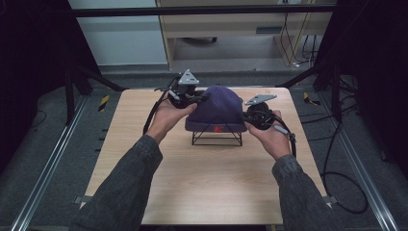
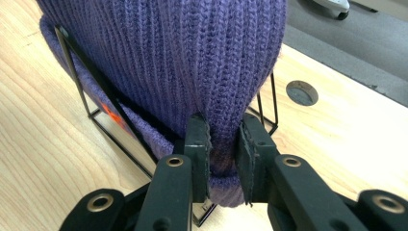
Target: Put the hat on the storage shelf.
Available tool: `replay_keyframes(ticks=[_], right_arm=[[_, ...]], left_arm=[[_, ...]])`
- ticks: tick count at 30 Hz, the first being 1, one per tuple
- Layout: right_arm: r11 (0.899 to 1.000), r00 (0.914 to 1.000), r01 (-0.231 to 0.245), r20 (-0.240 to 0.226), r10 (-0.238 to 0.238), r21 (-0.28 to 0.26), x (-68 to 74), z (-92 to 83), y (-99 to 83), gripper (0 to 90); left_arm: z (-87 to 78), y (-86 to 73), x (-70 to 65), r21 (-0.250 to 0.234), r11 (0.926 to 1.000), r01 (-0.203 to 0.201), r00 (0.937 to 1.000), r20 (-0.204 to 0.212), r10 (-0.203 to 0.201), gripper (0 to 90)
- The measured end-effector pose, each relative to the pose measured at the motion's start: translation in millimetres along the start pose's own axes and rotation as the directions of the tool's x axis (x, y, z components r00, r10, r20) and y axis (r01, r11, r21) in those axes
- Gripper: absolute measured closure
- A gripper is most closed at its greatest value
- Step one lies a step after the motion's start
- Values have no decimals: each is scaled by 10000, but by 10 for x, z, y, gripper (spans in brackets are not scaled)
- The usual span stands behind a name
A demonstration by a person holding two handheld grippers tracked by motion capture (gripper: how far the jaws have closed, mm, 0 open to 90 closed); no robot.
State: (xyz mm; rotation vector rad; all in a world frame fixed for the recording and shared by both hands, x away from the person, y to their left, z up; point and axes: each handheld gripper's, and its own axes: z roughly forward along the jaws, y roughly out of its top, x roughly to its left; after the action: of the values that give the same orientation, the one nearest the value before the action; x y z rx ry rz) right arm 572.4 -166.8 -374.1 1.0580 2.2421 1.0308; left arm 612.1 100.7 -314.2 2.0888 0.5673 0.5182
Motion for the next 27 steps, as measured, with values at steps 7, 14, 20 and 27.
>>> replay_keyframes(ticks=[7,14,20,27], right_arm=[[9998,10000,8,-25,-7,211,39,61,-84,751],[9997,9999,-126,-27,127,224,35,79,-136,742],[9992,9998,-208,-26,209,343,41,101,-192,738],[9991,9998,-196,-86,199,378,42,116,-191,729]], left_arm=[[48,-82,-15,227,9997,16,10000,-94,-13,771],[66,-86,-34,283,9996,6,10000,9,-7,770],[107,-159,-57,264,9996,106,9999,9,-106,765],[107,-196,-54,291,9994,180,9998,-31,-179,759]])
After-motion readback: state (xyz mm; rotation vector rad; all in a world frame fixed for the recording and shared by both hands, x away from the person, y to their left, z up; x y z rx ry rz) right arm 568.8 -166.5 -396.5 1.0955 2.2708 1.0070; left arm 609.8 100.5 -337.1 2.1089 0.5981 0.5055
